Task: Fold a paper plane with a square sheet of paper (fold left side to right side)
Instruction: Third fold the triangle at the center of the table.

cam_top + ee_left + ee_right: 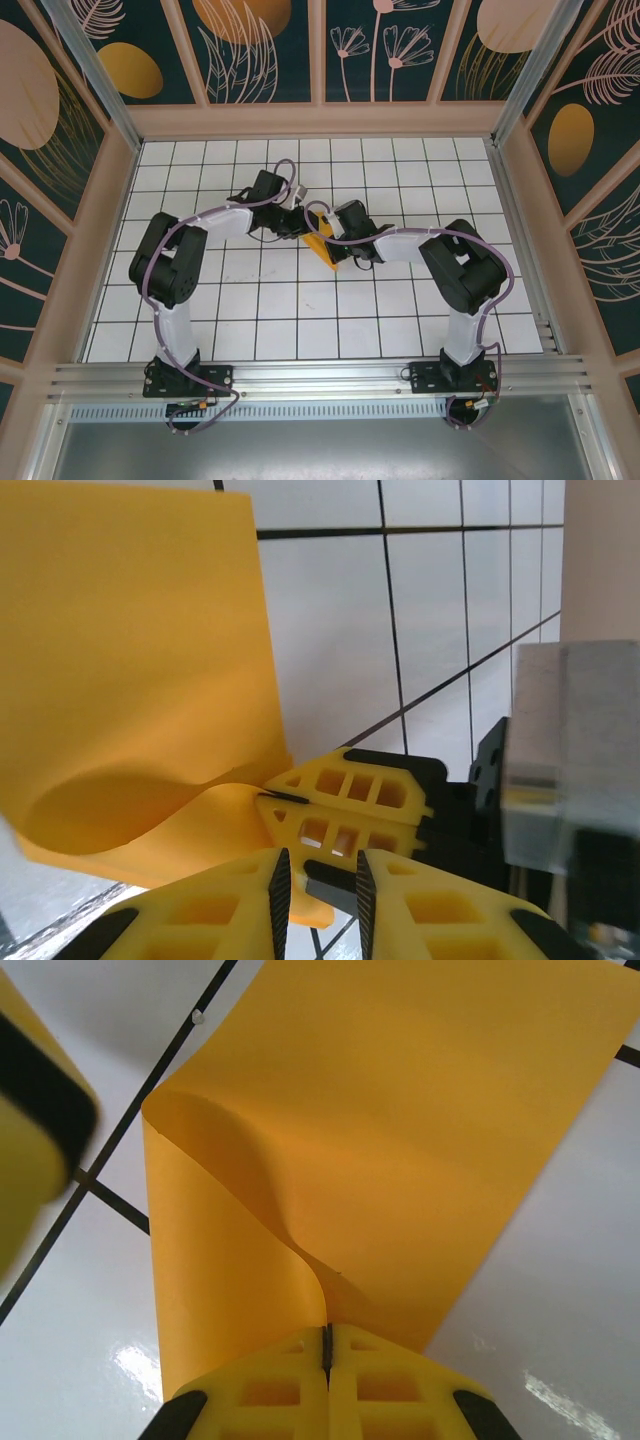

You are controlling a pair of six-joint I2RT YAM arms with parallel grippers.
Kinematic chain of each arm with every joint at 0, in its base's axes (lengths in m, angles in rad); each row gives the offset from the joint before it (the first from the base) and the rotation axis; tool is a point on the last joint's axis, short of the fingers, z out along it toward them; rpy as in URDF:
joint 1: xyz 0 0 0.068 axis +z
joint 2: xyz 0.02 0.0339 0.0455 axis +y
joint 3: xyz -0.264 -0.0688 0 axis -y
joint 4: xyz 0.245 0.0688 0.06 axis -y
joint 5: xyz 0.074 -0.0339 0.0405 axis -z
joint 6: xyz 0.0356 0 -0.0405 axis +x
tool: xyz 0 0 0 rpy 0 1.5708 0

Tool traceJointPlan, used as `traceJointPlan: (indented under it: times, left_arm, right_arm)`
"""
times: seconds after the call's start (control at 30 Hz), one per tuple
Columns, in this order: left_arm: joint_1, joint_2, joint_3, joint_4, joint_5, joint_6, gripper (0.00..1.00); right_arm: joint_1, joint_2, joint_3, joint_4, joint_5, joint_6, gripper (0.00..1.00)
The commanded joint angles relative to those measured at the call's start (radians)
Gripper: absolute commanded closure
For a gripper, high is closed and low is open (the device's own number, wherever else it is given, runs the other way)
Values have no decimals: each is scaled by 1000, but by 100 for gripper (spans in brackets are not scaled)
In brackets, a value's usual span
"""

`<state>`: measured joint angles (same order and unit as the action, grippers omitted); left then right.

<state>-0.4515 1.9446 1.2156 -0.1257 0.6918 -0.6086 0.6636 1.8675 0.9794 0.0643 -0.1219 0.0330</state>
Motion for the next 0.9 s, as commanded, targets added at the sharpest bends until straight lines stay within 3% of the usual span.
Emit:
traceJointPlan:
  times: [0.0,0.87]
  left_arm:
    - [-1,51,17,17,6,-15,72]
    - [-8,158,-11,-18,-83,29,72]
  right_arm:
    - [5,32,-18,-62,-1,1,100]
    - [4,11,-1,-78,1,6,100]
